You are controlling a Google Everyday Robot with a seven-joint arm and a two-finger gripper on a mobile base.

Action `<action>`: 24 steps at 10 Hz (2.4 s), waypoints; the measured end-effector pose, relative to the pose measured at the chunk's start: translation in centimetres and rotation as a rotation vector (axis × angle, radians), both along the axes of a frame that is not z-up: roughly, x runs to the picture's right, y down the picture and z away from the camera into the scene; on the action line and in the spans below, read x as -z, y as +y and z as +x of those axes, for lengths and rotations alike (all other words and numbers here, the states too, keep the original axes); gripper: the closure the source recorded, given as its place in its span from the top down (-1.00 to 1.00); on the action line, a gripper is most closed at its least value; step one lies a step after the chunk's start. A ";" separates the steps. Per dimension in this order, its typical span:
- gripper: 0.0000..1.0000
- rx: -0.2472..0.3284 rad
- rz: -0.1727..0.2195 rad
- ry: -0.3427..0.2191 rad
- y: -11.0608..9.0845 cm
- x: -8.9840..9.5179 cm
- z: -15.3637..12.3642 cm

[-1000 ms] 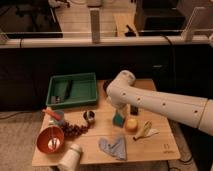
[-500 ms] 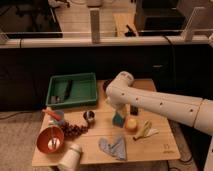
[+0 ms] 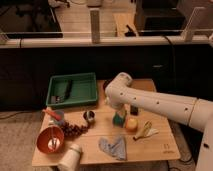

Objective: Wipe tray with sponge

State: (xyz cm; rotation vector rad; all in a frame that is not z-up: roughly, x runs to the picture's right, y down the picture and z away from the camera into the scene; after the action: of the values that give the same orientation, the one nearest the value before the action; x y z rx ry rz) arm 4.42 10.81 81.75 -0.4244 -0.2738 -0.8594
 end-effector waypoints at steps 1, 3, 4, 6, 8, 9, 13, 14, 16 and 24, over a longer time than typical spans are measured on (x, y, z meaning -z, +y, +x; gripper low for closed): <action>0.60 0.010 -0.008 -0.011 0.2 -0.4 -0.3; 0.60 0.019 -0.022 -0.018 0.6 -0.9 -0.2; 0.60 0.024 -0.030 -0.022 0.9 -1.2 -0.1; 0.60 0.033 -0.042 -0.035 1.2 -1.6 -0.5; 0.60 0.041 -0.057 -0.048 1.5 -2.1 -0.8; 0.60 0.044 -0.066 -0.049 1.7 -2.3 -0.8; 0.60 0.063 -0.097 -0.064 2.6 -3.4 -2.4; 0.60 0.065 -0.102 -0.064 2.8 -3.7 -2.6; 0.60 0.072 -0.105 -0.072 2.8 -3.9 -3.4; 0.60 0.089 -0.143 -0.070 3.4 -5.3 -4.2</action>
State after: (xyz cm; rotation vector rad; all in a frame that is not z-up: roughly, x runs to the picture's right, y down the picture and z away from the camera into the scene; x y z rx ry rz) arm 0.24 14.23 87.09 -0.5437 -0.3849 -0.9464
